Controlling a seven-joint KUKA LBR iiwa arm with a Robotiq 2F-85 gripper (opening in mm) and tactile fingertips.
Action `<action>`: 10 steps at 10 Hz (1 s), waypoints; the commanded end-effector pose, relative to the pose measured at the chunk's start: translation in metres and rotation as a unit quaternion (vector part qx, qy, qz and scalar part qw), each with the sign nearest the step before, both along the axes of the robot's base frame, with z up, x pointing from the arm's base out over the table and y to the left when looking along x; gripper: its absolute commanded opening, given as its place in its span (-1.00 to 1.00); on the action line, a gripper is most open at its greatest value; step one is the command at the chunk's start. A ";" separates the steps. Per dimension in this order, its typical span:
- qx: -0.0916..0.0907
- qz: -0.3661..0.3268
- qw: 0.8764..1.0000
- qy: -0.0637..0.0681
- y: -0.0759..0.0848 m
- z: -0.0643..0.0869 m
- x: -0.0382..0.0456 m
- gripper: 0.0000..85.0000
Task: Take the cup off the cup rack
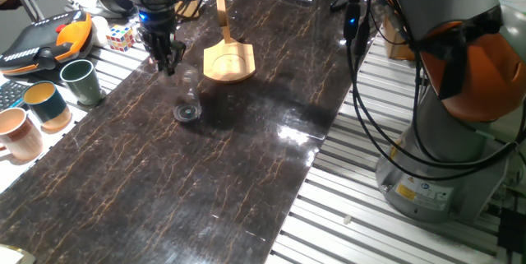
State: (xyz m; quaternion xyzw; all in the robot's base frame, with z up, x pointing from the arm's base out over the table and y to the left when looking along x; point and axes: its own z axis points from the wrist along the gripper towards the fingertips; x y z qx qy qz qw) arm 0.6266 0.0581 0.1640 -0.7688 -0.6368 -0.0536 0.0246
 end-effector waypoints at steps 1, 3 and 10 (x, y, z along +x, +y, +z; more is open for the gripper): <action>-0.011 0.007 1.000 -0.002 0.000 0.003 -0.0011 -0.37; -0.031 0.026 0.999 -0.005 0.001 0.011 -0.0048 -0.38; -0.060 0.101 0.993 -0.006 -0.020 0.067 -0.0250 -0.53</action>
